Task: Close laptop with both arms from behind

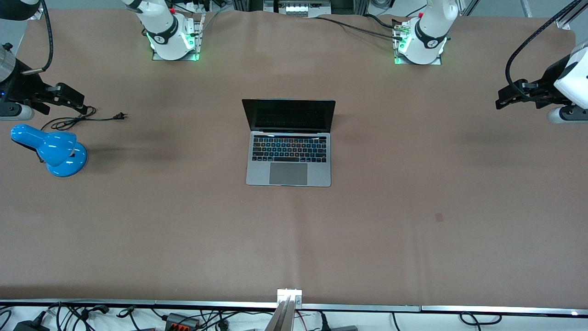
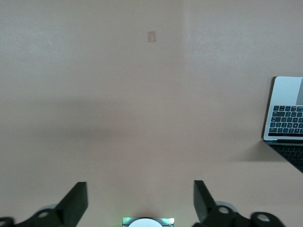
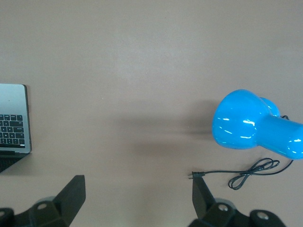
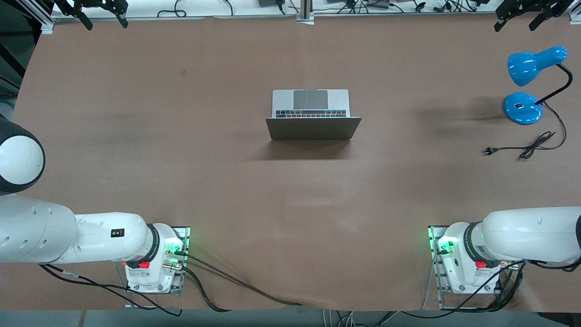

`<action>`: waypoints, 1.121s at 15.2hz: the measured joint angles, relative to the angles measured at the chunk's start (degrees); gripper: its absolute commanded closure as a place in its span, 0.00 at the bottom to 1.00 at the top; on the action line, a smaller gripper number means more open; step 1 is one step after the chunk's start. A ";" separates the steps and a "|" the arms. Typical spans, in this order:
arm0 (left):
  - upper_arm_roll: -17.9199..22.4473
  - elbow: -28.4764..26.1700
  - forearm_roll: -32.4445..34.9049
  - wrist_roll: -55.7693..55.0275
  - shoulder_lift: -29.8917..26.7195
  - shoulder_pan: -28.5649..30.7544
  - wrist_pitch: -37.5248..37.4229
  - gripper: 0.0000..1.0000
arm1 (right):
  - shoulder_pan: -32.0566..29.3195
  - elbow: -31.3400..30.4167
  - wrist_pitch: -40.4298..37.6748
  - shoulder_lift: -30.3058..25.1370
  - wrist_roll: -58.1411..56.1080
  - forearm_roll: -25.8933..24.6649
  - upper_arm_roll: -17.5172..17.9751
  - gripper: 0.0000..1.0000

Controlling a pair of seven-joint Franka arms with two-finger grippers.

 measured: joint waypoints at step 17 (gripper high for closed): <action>-0.26 0.17 -0.43 2.56 -0.83 0.50 -6.39 1.00 | 2.37 -0.93 -6.62 4.86 -0.07 9.86 0.57 1.00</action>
